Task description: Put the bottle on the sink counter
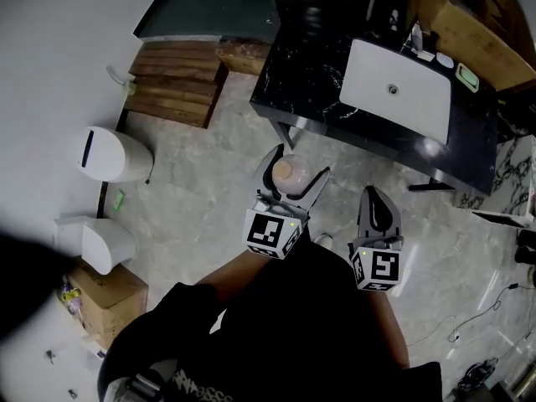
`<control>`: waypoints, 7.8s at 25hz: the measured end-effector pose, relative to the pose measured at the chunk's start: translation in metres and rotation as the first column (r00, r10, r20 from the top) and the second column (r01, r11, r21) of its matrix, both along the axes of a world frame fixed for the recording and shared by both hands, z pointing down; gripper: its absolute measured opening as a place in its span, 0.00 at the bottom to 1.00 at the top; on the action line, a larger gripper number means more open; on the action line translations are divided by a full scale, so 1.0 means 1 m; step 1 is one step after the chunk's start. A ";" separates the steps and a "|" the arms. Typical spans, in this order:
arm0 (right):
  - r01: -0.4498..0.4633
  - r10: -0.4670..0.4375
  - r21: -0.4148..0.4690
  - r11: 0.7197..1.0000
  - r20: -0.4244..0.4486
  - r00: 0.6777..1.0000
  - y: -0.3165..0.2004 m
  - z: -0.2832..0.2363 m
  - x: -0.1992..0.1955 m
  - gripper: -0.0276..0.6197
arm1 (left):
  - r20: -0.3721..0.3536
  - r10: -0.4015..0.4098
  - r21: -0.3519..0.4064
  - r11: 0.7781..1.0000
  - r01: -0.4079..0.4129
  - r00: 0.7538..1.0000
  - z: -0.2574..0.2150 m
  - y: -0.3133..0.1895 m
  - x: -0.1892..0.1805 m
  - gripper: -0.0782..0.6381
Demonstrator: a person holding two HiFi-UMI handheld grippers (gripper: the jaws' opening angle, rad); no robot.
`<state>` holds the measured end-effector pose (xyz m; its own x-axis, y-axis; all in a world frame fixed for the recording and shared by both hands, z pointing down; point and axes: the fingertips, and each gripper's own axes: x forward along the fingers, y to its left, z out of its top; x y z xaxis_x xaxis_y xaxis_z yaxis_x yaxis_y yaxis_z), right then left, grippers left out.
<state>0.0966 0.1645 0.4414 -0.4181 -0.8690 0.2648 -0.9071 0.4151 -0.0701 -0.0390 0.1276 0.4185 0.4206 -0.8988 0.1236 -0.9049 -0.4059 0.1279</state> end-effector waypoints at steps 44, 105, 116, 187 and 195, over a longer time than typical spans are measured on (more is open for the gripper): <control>-0.104 0.103 -0.021 0.994 -0.036 0.994 -0.307 0.004 -0.041 0.10 | 0.045 0.199 -0.048 0.979 -0.196 0.979 0.074 -0.372 -0.010 0.66; 0.020 -0.019 -0.139 0.990 0.008 1.000 -0.513 0.093 0.013 0.10 | 0.362 0.429 -0.481 0.846 -0.229 0.827 0.272 -0.543 0.059 0.66; 0.054 -0.050 -0.127 0.990 0.038 0.998 -0.537 0.095 0.011 0.10 | 0.340 0.451 -0.516 0.823 -0.237 0.825 0.275 -0.544 0.059 0.66; -0.008 0.015 0.078 0.997 -0.084 0.996 -0.171 -0.049 -0.091 0.10 | -0.081 0.298 -0.012 0.954 -0.300 0.951 -0.023 -0.162 -0.033 0.13; -0.004 0.004 0.076 0.997 -0.006 1.000 -0.084 -0.056 -0.041 0.10 | -0.060 0.209 -0.011 0.978 -0.210 0.976 -0.028 -0.065 0.007 0.13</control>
<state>0.0559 0.0802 0.3856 -0.4132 -0.8884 0.2001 -0.9091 0.4153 -0.0333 -0.0323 0.0622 0.3903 0.6062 -0.7880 0.1075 -0.7909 -0.5829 0.1866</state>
